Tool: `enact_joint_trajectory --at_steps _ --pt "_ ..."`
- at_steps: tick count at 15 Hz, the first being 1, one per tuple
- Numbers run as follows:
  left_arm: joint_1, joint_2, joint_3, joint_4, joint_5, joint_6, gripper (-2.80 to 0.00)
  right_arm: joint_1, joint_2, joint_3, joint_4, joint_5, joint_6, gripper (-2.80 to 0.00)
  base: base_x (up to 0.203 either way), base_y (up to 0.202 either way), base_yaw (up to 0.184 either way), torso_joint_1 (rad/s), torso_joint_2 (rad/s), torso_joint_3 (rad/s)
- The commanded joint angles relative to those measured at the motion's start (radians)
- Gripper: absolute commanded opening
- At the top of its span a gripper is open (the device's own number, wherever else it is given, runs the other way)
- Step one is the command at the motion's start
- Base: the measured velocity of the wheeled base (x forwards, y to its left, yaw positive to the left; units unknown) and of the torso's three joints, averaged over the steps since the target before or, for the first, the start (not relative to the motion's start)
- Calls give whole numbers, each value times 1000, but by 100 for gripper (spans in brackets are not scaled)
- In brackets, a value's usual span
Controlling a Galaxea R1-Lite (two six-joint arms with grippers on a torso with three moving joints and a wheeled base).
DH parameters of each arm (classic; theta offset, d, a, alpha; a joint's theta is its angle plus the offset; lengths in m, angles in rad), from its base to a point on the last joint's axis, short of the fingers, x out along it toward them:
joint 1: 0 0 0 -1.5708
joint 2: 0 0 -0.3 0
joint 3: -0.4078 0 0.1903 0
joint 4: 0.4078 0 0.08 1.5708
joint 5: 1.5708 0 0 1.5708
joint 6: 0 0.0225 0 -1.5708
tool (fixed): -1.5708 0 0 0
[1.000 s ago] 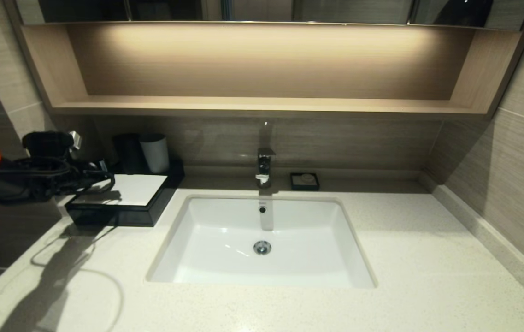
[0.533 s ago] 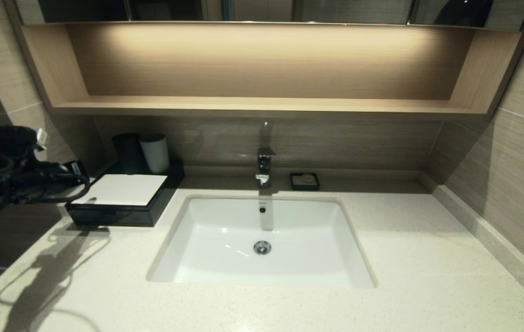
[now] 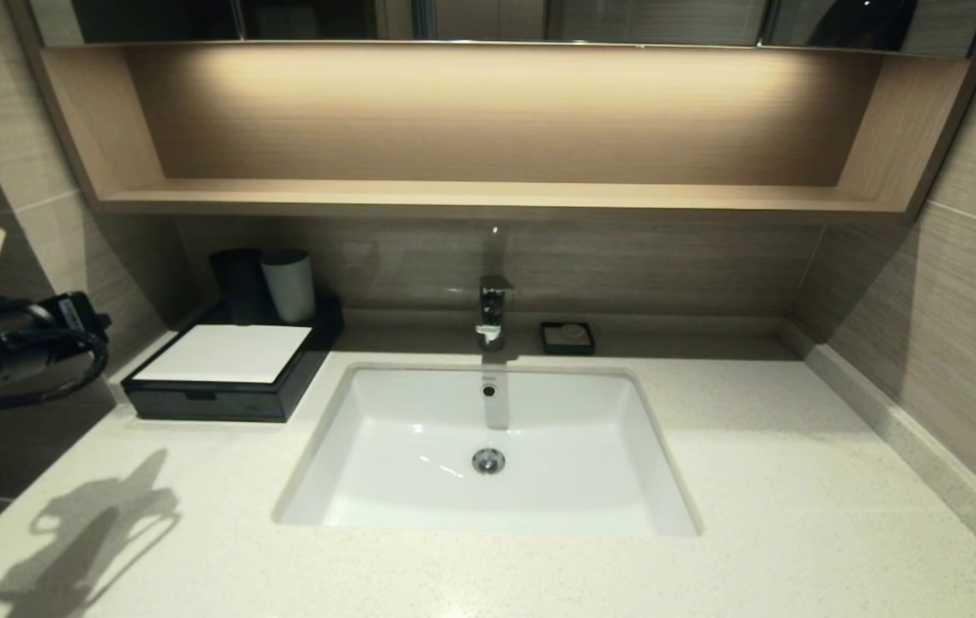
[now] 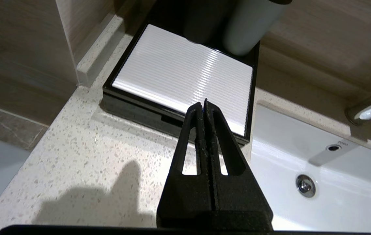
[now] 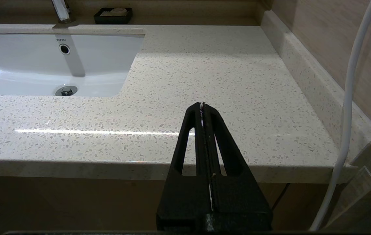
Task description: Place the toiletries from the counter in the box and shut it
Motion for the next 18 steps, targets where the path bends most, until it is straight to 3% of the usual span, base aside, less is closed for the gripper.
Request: enact_joint_trajectory --at_steps 1,6,9,11,14,18 --pt "-3 -130 70 3 1 3 -280 0 0 2 0 0 -1 -280 0 0 0 0 0 0" --pt "-103 -222 160 2 13 35 -280 0 0 2 0 0 -1 -280 0 0 0 0 0 0" --pt "-208 -295 223 2 81 65 -280 0 0 2 0 0 -1 -280 0 0 0 0 0 0" --pt "-264 -354 255 2 163 67 -280 0 0 1 0 0 -1 -280 0 0 0 0 0 0" --pt "-274 -464 286 21 190 68 -280 0 0 2 0 0 -1 -280 0 0 0 0 0 0" --pt "-274 -664 313 160 202 78 -280 0 0 2 0 0 -1 -280 0 0 0 0 0 0"
